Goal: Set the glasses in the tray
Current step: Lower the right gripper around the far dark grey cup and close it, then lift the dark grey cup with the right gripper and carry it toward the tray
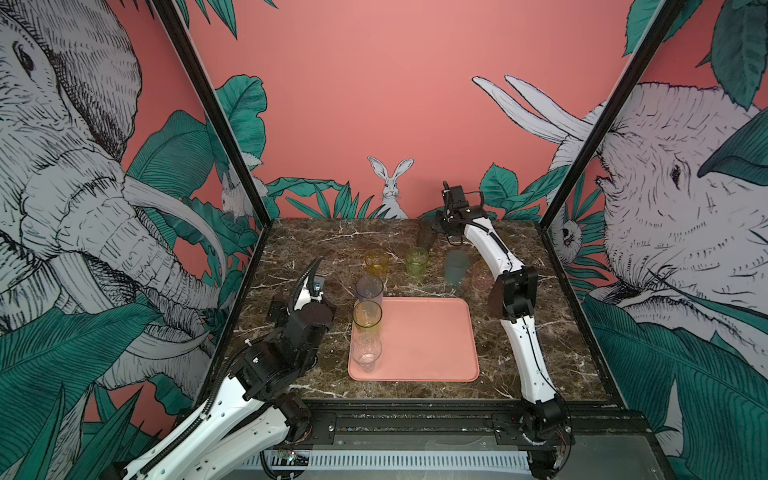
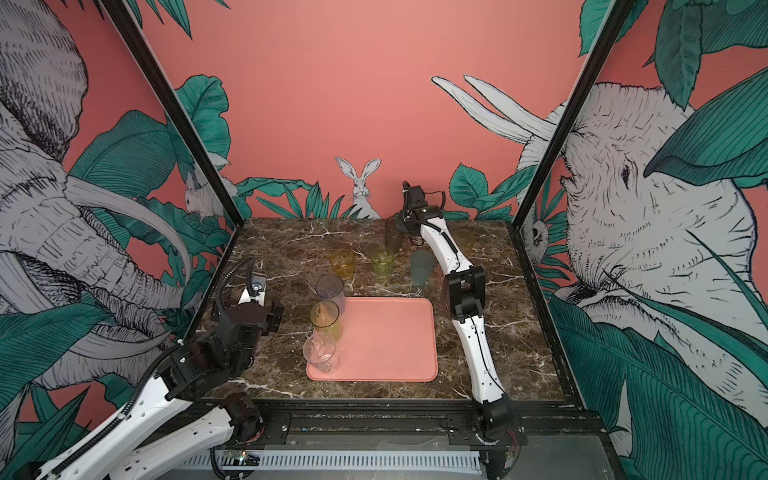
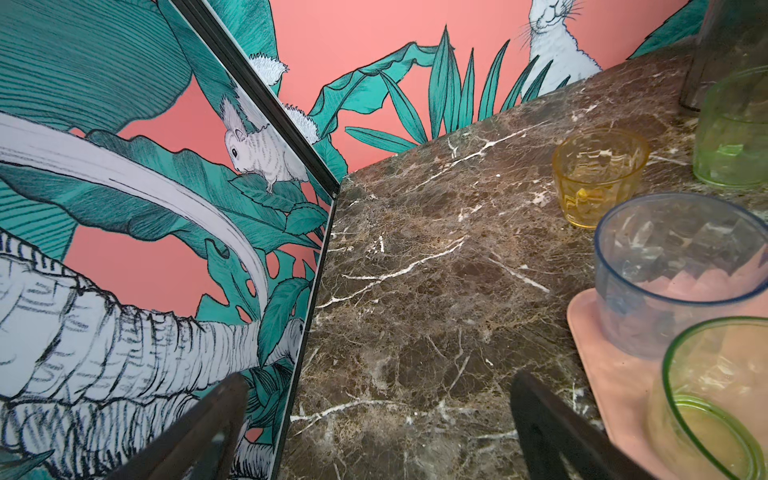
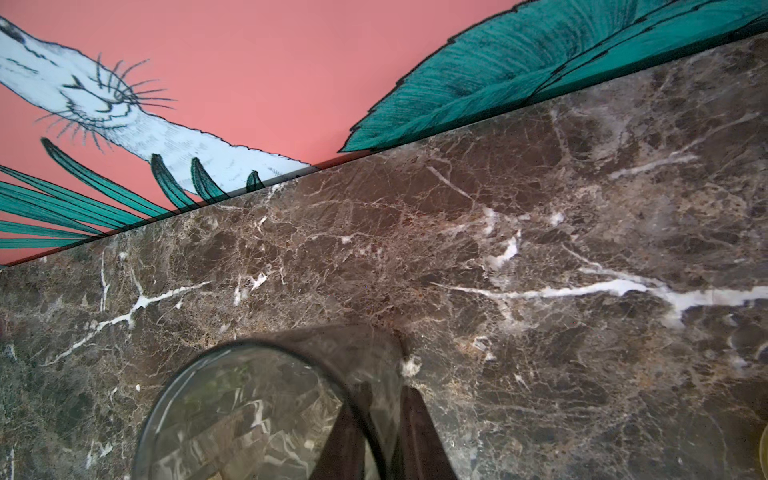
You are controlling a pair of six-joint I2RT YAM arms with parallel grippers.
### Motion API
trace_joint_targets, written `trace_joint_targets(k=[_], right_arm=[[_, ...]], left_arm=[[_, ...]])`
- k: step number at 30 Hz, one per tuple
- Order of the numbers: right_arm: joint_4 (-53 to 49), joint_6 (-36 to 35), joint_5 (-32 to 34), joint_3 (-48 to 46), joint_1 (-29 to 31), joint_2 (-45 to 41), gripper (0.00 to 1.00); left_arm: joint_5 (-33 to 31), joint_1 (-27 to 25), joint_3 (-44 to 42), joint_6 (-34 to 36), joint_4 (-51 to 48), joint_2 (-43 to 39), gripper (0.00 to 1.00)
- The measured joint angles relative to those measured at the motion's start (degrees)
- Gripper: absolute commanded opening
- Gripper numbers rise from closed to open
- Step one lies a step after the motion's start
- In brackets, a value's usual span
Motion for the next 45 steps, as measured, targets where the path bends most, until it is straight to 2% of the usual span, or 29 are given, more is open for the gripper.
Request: trace_joint_targets(k=[4, 11, 24, 36, 45], right_arm=[[-0.3, 0.0, 0.0, 0.0, 0.0, 0.0, 0.07], [-0.3, -0.3, 0.2, 0.0, 0.0, 0.0, 0.0], [-0.9, -1.8, 0.3, -0.3, 0.0, -2.6, 0.0], [-2.5, -3.9, 0.5, -7.5, 0.6, -18.2, 0.0], [-5.1, -6.3, 1.3, -13.0, 4.3, -27.3, 0.0]], left_arm=[[0.2, 0.0, 0.0, -0.2, -0.1, -0.5, 0.99], [0.3, 0.0, 0.0, -1.1, -0.2, -1.3, 0.99], [1.6, 0.0, -0.1, -3.0, -0.3, -2.3, 0.99], [1.6, 0.0, 0.0, -3.3, -4.3, -4.3, 0.99], [1.6, 0.0, 0.0, -3.5, -5.2, -5.1, 1.0]])
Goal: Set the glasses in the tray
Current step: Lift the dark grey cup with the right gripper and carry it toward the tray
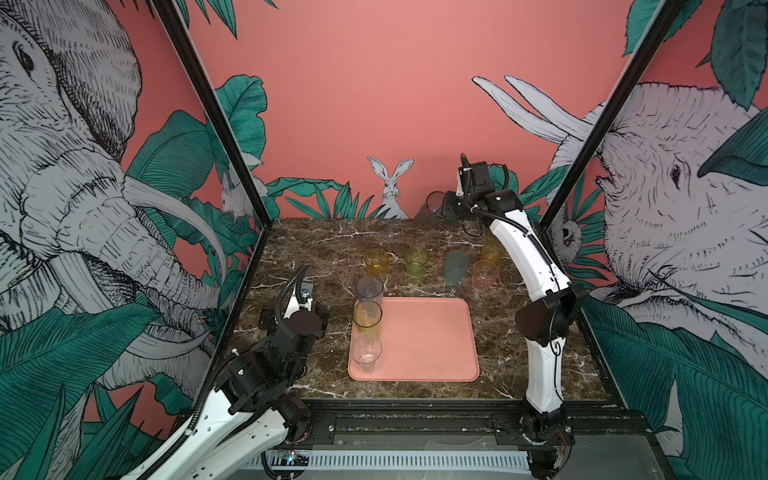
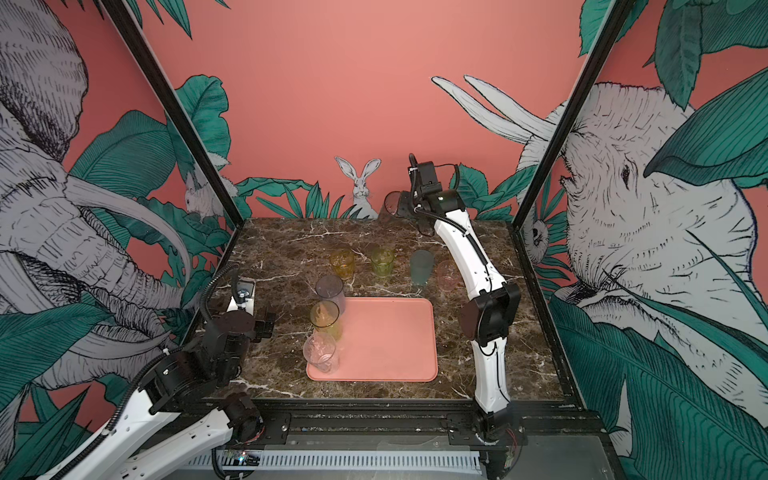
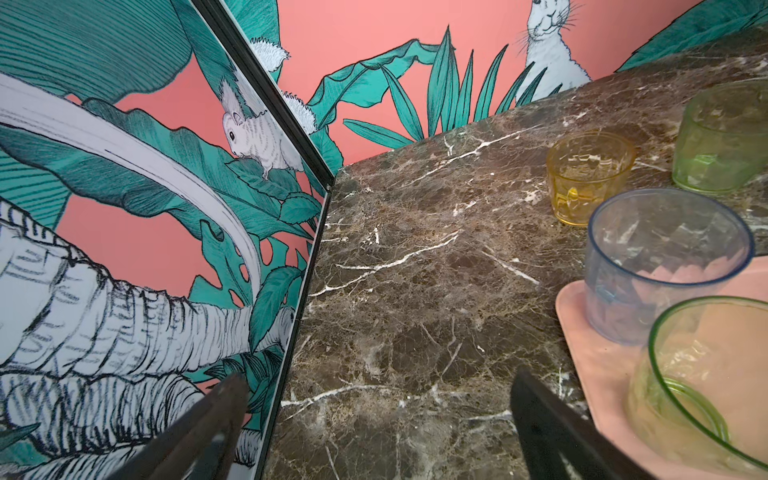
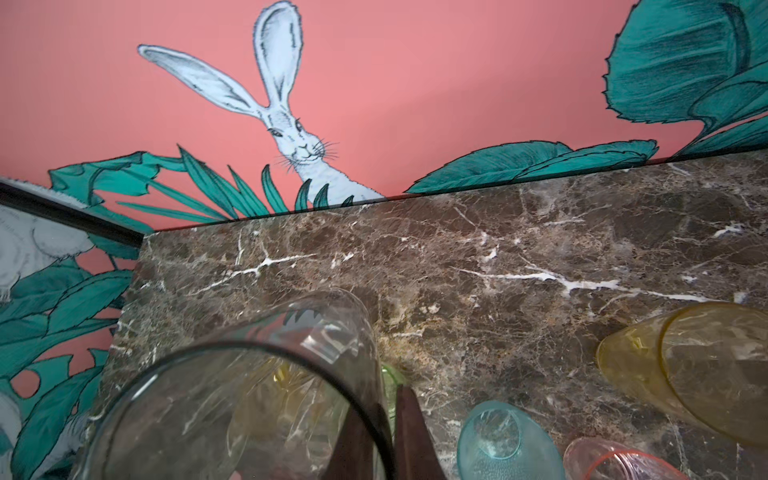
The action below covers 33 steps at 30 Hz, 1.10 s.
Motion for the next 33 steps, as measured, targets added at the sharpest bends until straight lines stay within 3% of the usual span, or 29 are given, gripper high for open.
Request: trace_joint_targets(k=[5, 18, 33], right_arm=[[-1.4, -1.2, 0.2, -5.6, 2.3, -5.0, 0.0], [3.6, -1.5, 1.6, -33.2, 7.6, -24.0, 0.0], [8.4, -1.5, 7.9, -52.1, 15.5, -31.3, 0.0]], left_arm=[[0.3, 0.0, 0.0, 0.0, -0.1, 0.0, 1.0], [2.9, 0.0, 0.0, -0.2, -0.2, 0.4, 0.99], [3.4, 0.0, 0.2, -1.8, -1.5, -3.0, 0.99]])
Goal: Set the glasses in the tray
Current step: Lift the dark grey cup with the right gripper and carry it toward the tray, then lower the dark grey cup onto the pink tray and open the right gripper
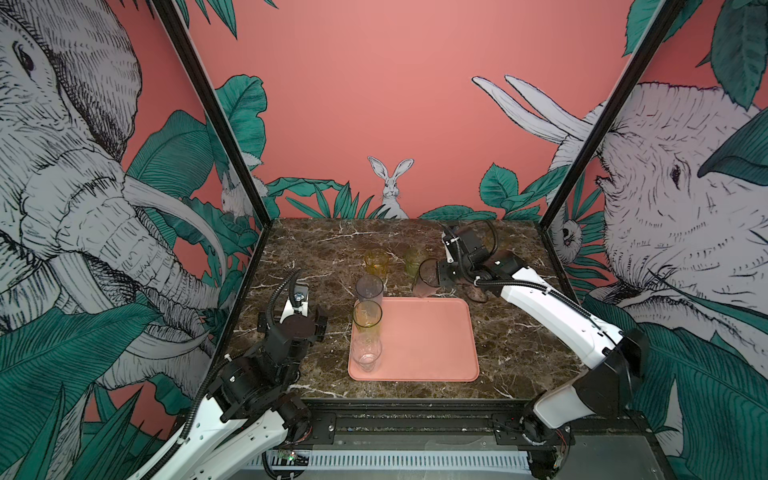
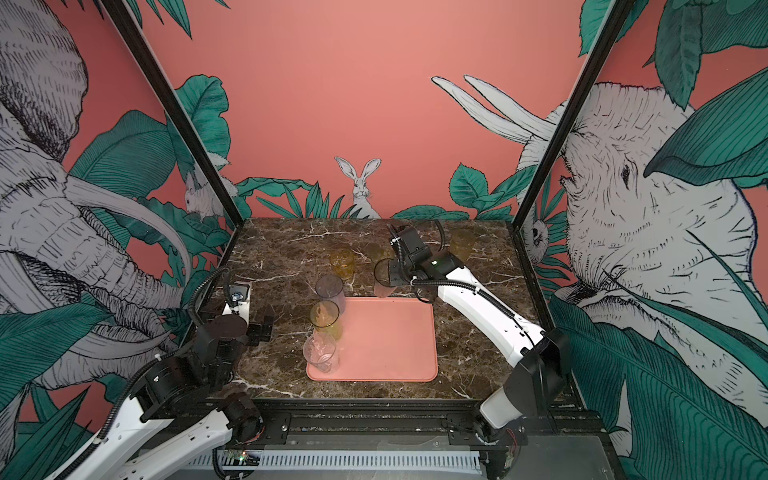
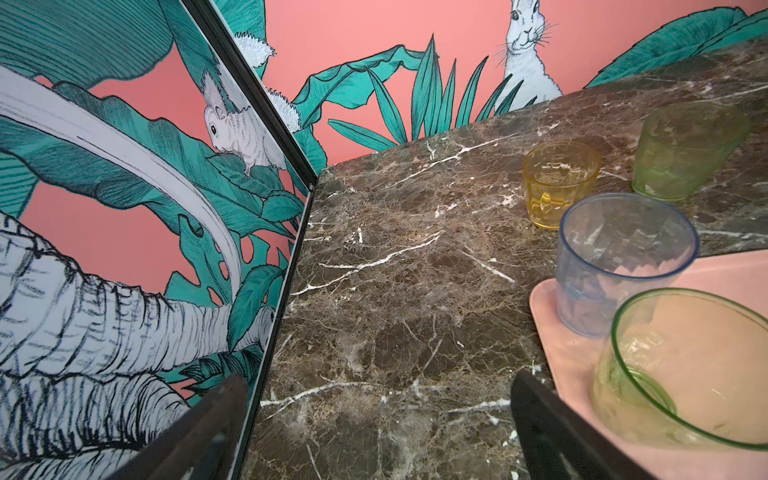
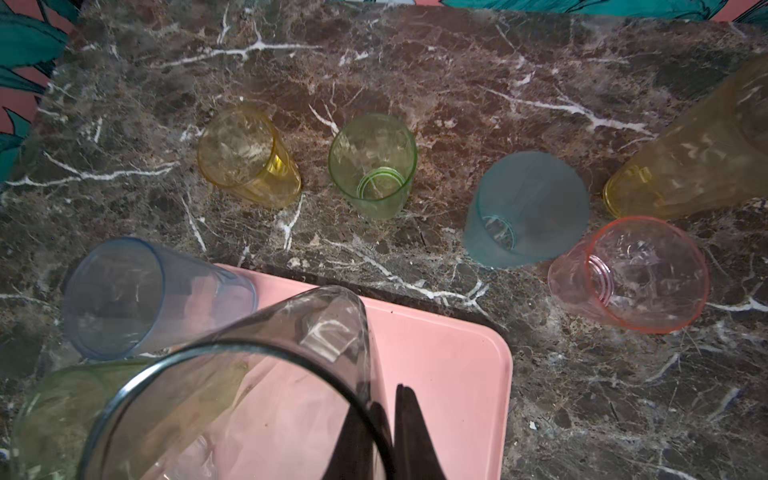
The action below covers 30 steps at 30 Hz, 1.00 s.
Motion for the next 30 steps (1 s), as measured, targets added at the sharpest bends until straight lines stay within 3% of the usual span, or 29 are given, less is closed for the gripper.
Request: trace_joint_targets(k=[11, 30], right_arm=[[2.0, 0.1, 2.5, -2.7, 4.0, 2.4, 0.0], [4.0, 0.3, 3.2, -2.7, 5.2, 10.1, 0.0]], left_arm=[[0.7, 0.0, 0.0, -0.6, 0.0, -1.2, 0.99], [0.8, 0.0, 0.0, -0.7, 0.0, -1.8, 0.99]])
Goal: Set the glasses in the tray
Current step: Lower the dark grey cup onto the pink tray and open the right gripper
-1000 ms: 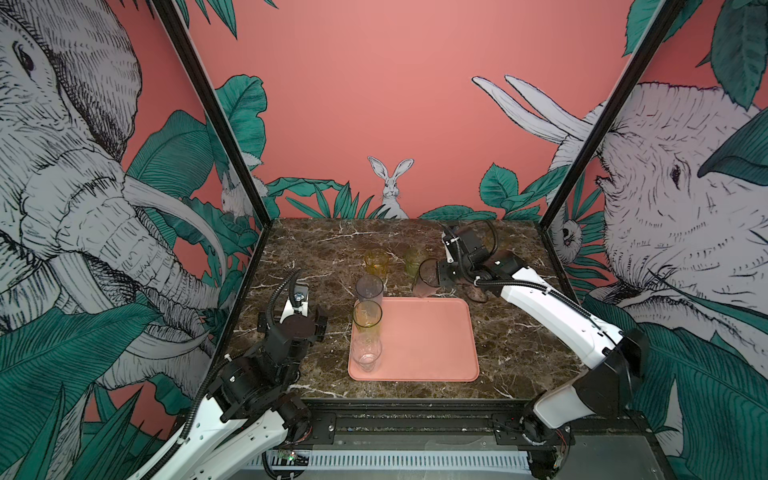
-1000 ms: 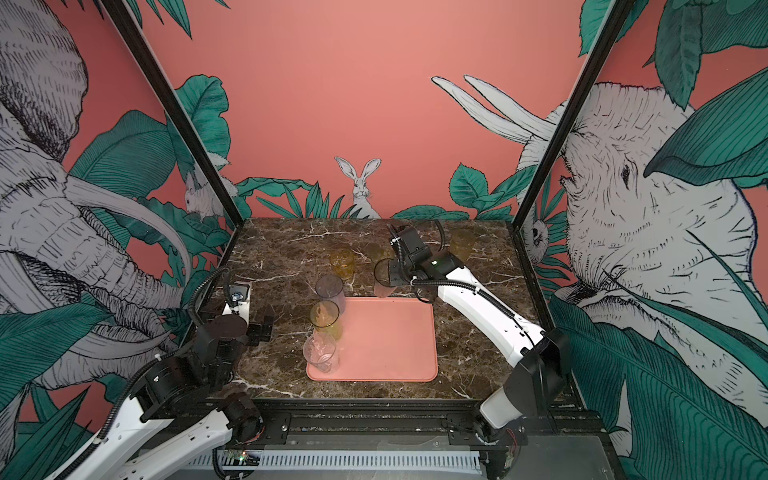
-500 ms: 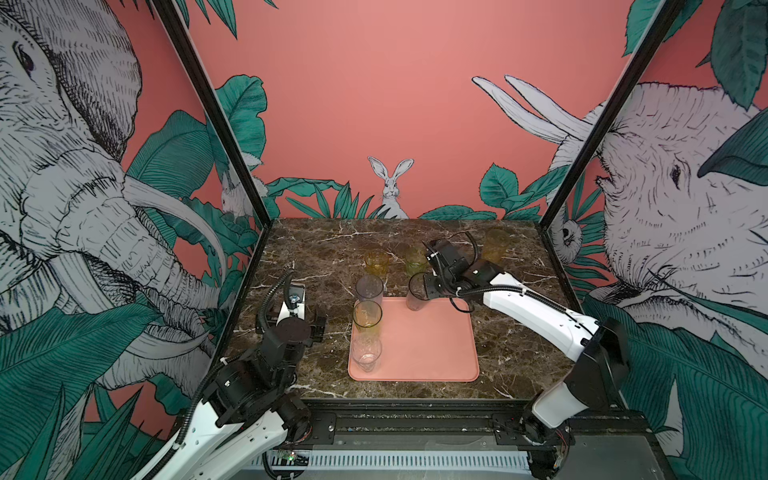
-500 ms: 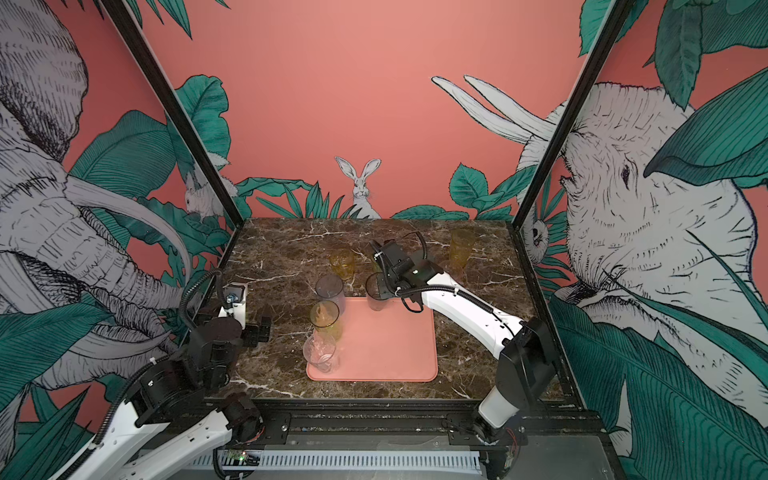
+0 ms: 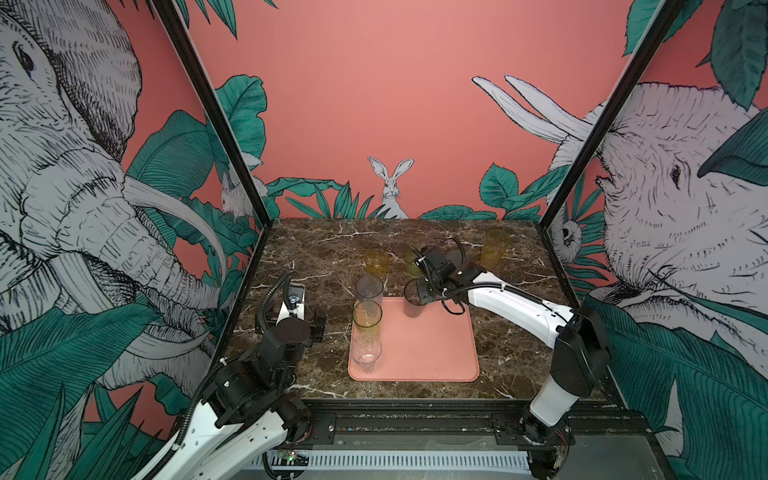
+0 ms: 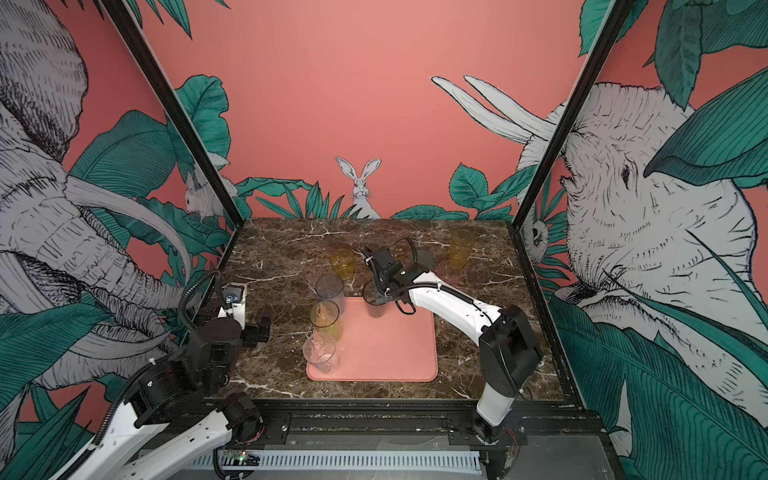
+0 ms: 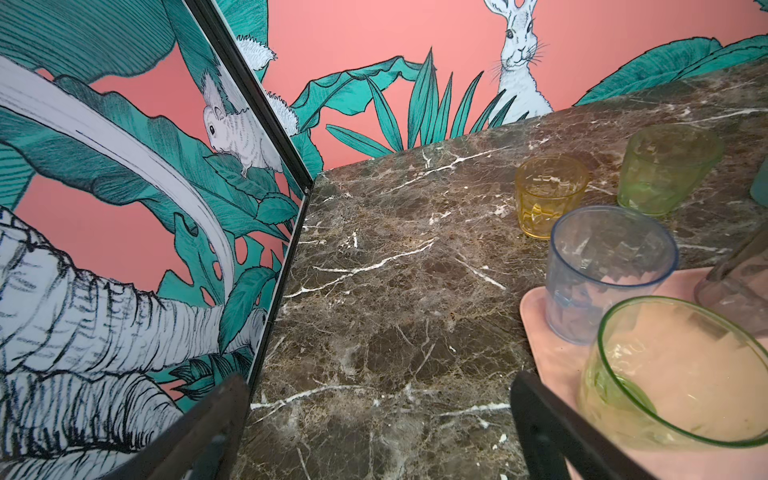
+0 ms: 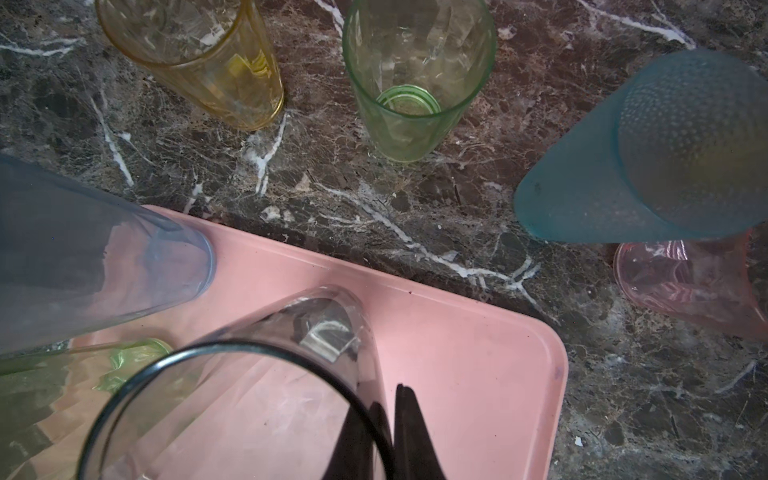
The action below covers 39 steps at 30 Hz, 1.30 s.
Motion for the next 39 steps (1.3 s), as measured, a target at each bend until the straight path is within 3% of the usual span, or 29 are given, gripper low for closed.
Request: trace_joint_targets(k=[31, 39], right_arm=[[0.0, 0.0, 0.1, 3.5, 0.0, 4.3, 0.0], [0.0, 0.0, 0.1, 3.7, 0.0, 4.4, 0.12]], left_arm=[[0.9, 0.0, 0.0, 0.0, 0.1, -2.1, 0.99], [1.0, 0.0, 0.0, 0.0, 0.2, -2.1, 0.99]])
